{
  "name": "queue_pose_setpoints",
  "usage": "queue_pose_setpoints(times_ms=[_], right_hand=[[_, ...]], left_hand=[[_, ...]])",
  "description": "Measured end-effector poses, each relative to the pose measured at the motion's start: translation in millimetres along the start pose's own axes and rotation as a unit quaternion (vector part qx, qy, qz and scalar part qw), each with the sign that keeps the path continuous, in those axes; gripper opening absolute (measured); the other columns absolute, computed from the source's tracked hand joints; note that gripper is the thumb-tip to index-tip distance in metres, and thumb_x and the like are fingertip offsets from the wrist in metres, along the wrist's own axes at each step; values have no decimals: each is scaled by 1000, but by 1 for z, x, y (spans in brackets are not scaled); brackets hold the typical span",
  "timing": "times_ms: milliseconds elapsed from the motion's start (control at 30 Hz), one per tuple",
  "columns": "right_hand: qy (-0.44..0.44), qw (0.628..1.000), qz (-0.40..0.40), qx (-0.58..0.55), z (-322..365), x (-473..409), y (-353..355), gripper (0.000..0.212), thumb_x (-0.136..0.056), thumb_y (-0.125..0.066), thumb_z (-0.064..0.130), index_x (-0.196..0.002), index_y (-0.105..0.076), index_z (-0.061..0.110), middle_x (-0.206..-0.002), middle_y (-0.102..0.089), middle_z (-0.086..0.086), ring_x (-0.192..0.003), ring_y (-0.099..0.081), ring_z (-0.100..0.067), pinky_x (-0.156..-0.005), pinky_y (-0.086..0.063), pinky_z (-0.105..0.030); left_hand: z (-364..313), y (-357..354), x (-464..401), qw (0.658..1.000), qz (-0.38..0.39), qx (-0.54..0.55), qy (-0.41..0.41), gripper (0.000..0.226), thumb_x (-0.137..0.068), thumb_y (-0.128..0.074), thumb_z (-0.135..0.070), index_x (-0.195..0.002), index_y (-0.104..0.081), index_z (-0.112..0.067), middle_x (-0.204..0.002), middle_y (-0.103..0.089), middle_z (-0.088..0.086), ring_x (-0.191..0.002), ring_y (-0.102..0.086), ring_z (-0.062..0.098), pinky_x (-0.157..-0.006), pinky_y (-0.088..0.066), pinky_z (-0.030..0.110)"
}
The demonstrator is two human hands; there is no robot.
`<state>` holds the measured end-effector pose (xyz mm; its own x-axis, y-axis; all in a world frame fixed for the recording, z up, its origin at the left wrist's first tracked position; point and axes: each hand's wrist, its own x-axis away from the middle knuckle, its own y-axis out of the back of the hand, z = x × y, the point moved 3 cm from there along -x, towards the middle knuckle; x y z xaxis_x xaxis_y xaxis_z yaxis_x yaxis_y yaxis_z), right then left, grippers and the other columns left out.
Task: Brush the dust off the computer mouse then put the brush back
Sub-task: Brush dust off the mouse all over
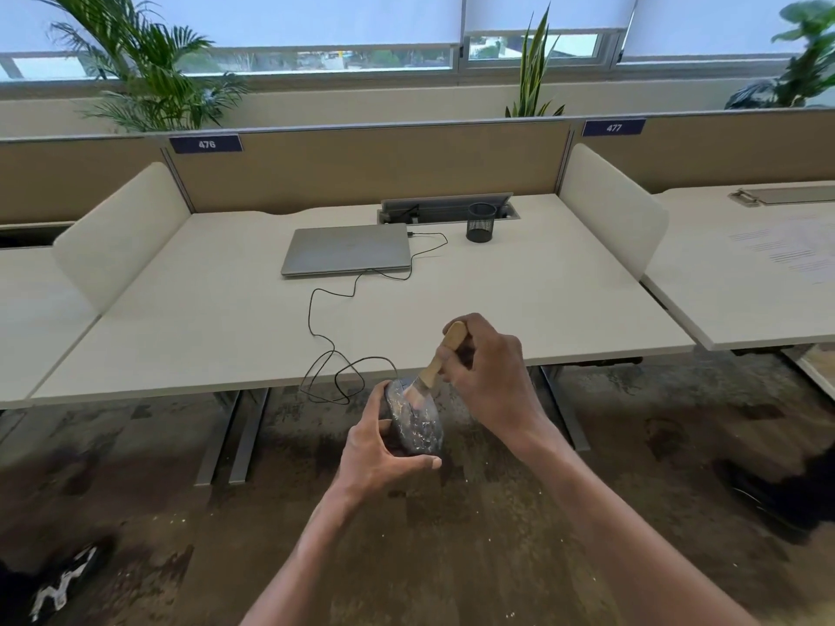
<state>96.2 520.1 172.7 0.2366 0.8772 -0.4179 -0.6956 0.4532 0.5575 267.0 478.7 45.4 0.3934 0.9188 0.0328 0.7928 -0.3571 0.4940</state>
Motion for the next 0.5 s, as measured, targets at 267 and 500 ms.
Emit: queue_pose_setpoints(times_ms=[267, 500], right_hand=[[-19, 998, -22, 59, -3, 3, 1, 10, -93, -68, 8, -99, -60, 8, -73, -66, -1, -62, -67, -11, -52, -51, -14], [-14, 998, -24, 47, -2, 5, -3, 10, -92, -69, 8, -98, -61, 8, -75, -66, -1, -59, -63, -3, -54, -53, -13]], left_hand=[[2, 2, 2, 1000, -8, -1, 0, 131, -49, -99, -46, -155, -22, -34, -134, -66, 3, -116, -64, 11, -90, -45, 9], [-5, 2, -1, 1000, -1, 7, -2, 130, -54, -100, -33, -157, -22, -20, -131, -66, 9, -92, -57, -11, -66, -37, -10]])
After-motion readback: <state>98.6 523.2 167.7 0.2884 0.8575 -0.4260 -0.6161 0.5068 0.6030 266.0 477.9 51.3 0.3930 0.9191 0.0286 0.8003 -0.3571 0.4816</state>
